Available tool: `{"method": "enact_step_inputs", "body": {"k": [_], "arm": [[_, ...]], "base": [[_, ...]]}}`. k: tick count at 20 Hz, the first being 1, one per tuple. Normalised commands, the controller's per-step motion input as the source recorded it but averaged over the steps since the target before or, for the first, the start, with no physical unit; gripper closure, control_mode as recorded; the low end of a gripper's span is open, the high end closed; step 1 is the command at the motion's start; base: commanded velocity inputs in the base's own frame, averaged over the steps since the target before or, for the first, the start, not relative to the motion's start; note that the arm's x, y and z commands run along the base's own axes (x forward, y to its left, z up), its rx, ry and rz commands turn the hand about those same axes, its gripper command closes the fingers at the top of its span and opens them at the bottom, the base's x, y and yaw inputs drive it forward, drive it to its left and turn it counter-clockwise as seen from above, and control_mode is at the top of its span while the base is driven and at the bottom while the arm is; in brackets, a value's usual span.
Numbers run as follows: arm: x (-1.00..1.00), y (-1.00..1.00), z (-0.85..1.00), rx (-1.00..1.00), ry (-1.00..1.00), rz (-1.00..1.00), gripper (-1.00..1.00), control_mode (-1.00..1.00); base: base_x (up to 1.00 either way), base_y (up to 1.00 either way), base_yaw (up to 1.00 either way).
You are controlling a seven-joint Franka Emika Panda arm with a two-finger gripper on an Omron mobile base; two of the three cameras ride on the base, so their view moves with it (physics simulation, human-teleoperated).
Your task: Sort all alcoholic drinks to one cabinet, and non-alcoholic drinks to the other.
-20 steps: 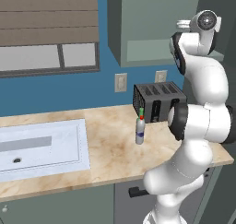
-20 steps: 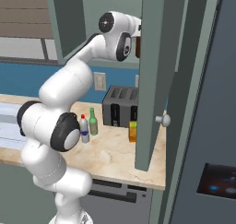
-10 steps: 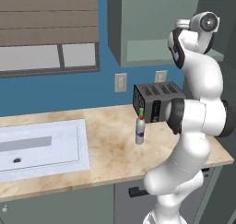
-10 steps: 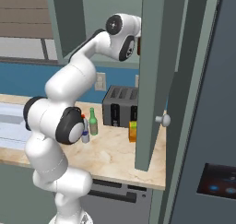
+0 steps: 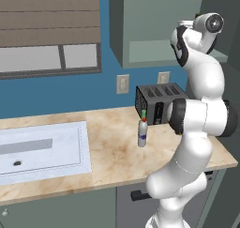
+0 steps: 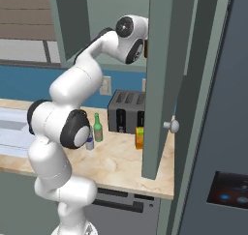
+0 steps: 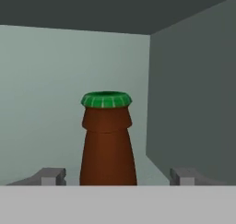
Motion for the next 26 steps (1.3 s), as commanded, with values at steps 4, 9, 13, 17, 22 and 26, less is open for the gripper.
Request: {"method": "enact_step_inputs", "body": {"k": [4, 9, 13, 17, 22, 26], "arm": [[-0.02, 0.00, 0.01, 0.01, 0.00, 0.00, -1.00, -1.00], [-0.26, 0.32, 0.06, 0.00, 0.00, 0.00, -1.00, -1.00], [-0.41, 0.50, 0.11, 0.00, 0.00, 0.00, -1.00, -1.00], [-0.58, 0.42, 0.13, 0.00, 0.00, 0.00, -1.00, -1.00], [-0.94, 0.25, 0.16, 0.00, 0.00, -0.02, -1.00, -1.00], [-1.00, 0.14, 0.15, 0.00, 0.00, -0.07, -1.00, -1.00]], "base": [[0.00, 0.00, 0.00], [0.00, 0.00, 0.00], [0.00, 0.00, 0.00], [0.00, 0.00, 0.00], [0.00, 0.00, 0.00], [0.00, 0.00, 0.00]]}}
